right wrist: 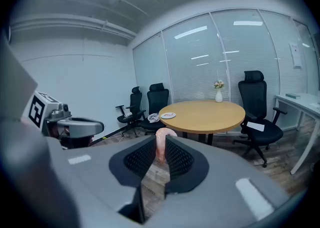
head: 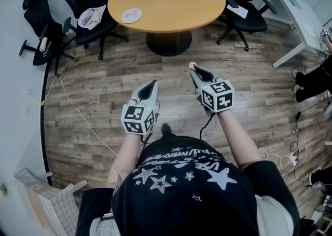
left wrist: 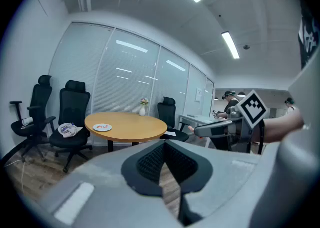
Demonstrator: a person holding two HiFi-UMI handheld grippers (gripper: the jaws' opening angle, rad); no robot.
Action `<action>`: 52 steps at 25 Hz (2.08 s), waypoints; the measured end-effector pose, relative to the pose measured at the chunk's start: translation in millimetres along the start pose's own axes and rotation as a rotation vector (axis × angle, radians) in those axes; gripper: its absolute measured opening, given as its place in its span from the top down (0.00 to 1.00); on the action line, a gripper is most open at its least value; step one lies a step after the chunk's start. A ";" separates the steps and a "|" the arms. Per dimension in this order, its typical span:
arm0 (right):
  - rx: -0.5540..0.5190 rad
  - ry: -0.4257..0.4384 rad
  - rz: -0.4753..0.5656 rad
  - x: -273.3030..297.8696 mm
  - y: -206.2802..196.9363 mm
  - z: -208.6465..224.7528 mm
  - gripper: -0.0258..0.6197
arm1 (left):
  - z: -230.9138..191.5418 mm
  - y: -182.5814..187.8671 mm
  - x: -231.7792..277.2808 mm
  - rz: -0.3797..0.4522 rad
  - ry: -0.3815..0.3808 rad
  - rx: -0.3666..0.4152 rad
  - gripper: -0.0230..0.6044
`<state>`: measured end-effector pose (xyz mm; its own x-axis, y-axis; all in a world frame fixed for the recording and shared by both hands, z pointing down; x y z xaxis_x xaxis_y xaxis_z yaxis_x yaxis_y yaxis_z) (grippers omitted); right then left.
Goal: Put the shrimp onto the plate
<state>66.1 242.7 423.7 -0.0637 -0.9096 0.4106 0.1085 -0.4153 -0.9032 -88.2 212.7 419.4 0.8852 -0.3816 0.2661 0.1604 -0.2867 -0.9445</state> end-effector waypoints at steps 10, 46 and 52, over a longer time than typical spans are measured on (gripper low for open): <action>-0.007 0.001 -0.008 7.8 -2.2 -1.7 0.87 | -15.6 3.5 4.3 0.007 0.010 -0.012 0.96; 0.049 0.030 -0.073 163.8 32.1 42.0 0.87 | -159.2 3.3 70.4 -0.037 0.106 -0.159 0.96; 0.045 0.094 -0.070 221.5 65.3 76.3 0.87 | -189.7 27.9 111.1 -0.028 0.170 -0.168 0.96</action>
<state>134.9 13.1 465.2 -0.1653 -0.8740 0.4570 0.1450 -0.4799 -0.8653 -68.3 -4.4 459.2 0.7927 -0.5101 0.3338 0.0964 -0.4357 -0.8949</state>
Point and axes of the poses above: the fingertips, and each gripper's own axes: x forward along the fingers, z to its right, y out of its top, the point moved 1 cm from there along -x, backward along the fingers, and after that the axes turned 6 degrees about -y, right-handed, at the moved point
